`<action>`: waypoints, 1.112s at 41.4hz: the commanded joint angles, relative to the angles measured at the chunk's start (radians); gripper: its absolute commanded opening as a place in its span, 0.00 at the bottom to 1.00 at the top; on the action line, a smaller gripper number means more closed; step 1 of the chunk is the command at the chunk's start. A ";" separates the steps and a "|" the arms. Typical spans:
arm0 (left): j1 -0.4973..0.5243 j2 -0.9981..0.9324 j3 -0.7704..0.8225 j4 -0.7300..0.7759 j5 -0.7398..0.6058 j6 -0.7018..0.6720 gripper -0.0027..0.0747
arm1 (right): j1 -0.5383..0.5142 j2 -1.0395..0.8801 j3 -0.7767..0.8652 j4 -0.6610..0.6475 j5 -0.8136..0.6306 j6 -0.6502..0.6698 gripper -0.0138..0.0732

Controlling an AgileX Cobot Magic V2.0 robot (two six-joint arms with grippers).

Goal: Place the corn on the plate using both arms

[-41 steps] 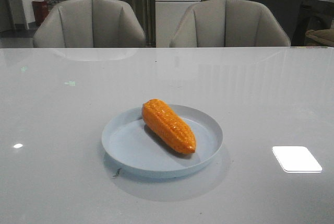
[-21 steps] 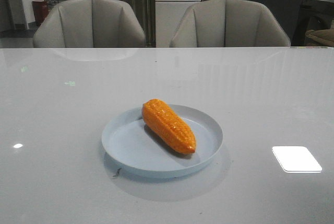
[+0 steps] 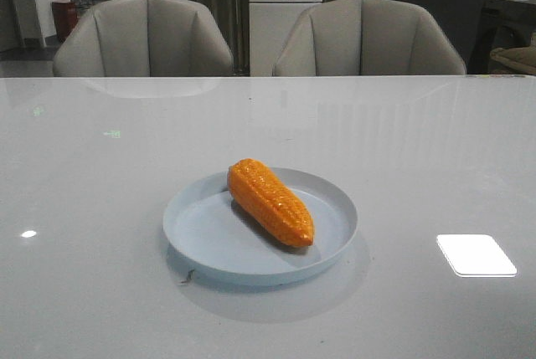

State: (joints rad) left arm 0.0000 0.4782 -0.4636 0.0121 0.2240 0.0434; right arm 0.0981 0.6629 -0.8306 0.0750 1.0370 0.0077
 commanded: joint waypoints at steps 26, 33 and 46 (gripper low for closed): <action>-0.007 -0.501 0.483 -0.001 -0.403 -0.007 0.15 | 0.000 0.000 -0.024 -0.003 -0.054 -0.002 0.22; -0.007 -0.499 0.507 -0.001 -0.293 -0.007 0.15 | 0.000 0.001 -0.024 -0.003 -0.055 -0.002 0.22; -0.007 -0.499 0.507 -0.001 -0.258 -0.007 0.15 | 0.000 0.001 -0.024 -0.003 -0.055 -0.002 0.22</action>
State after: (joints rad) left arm 0.0000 -0.0052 0.0069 0.0121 0.0438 0.0434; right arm 0.0981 0.6629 -0.8306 0.0750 1.0370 0.0077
